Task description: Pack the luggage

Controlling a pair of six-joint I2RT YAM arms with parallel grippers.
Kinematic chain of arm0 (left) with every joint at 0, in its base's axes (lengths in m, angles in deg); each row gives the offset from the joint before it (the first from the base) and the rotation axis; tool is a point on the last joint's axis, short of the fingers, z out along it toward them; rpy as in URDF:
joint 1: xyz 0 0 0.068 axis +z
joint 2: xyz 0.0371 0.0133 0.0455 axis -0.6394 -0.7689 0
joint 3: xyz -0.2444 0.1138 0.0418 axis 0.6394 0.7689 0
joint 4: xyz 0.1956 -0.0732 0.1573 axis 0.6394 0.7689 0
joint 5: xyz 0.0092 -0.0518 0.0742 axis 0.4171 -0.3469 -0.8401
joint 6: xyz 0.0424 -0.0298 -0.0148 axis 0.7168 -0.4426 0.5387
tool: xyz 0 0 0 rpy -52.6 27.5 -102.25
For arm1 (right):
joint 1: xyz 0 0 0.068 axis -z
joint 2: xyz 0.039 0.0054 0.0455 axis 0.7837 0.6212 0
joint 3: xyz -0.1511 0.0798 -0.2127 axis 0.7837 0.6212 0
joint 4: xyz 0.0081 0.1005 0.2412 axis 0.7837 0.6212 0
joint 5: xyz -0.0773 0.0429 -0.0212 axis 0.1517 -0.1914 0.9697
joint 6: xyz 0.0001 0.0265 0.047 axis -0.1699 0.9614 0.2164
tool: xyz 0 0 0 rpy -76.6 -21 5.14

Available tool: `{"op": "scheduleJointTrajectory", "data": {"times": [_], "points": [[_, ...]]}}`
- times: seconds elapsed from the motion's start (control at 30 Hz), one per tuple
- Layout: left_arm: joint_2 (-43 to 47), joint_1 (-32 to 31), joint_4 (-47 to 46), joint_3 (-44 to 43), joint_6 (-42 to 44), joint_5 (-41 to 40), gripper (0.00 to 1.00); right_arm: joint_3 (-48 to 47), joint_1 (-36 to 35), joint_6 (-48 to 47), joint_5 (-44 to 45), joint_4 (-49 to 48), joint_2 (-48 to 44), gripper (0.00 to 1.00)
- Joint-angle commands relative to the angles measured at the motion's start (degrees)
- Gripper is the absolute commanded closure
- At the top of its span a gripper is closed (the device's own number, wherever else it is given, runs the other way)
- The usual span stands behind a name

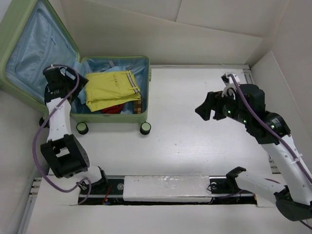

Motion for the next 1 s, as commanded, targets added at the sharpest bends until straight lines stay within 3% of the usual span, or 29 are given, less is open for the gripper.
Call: {"op": "scheduleJointTrajectory", "data": {"times": [0.0,0.1,0.17,0.3,0.37,0.53,0.63,0.73,0.8,0.83,0.9,0.97], "points": [[10.8,-4.2,-1.8,-0.1,1.4,-5.1,0.15,4.0,-1.1,-1.1,-3.2,-7.2,2.4,0.2],[17.3,-9.2,0.3,-0.9,1.4,-10.8,0.13,7.8,-3.3,0.1,-4.5,-12.0,5.5,0.22],[20.2,-9.2,2.2,-0.9,-0.6,-15.0,0.13,8.5,-5.8,0.8,-4.5,-14.3,7.2,0.31],[27.2,-9.2,9.4,1.1,-5.8,-25.9,0.15,8.5,-10.5,0.8,-3.0,-16.7,10.5,0.9],[29.4,-9.2,12.1,2.7,-9.5,-30.3,0.15,8.5,-12.5,-0.4,-3.0,-16.7,10.5,0.97],[37.4,-8.0,20.2,4.3,-17.1,-47.0,0.15,12.9,-14.2,-1.6,-6.1,-16.7,6.3,0.92],[37.5,-7.1,23.1,1.6,-15.2,-55.9,0.05,16.2,-14.2,-2.8,-10.2,-16.7,3.6,0.89],[31.1,-7.1,29.0,-5.0,-12.3,-63.9,0.05,19.2,-14.2,-2.8,-13.7,-18.2,0.6,0.81],[25.0,-7.1,30.3,-9.0,-10.0,-67.3,0.05,19.9,-14.2,-2.8,-15.4,-18.7,-0.1,0.66],[23.1,-7.1,31.0,-11.0,-10.0,-67.4,0.13,19.9,-14.2,-3.3,-16.0,-18.7,-0.1,0.58],[17.4,-7.1,31.6,-18.3,-8.7,-67.4,0.15,19.9,-14.2,-3.3,-16.8,-18.0,-0.1,0.44],[12.8,-6.6,33.7,-26.6,-6.4,-68.5,0.15,19.9,-14.7,-4.8,-17.3,-17.2,-0.1,0.42]]}}
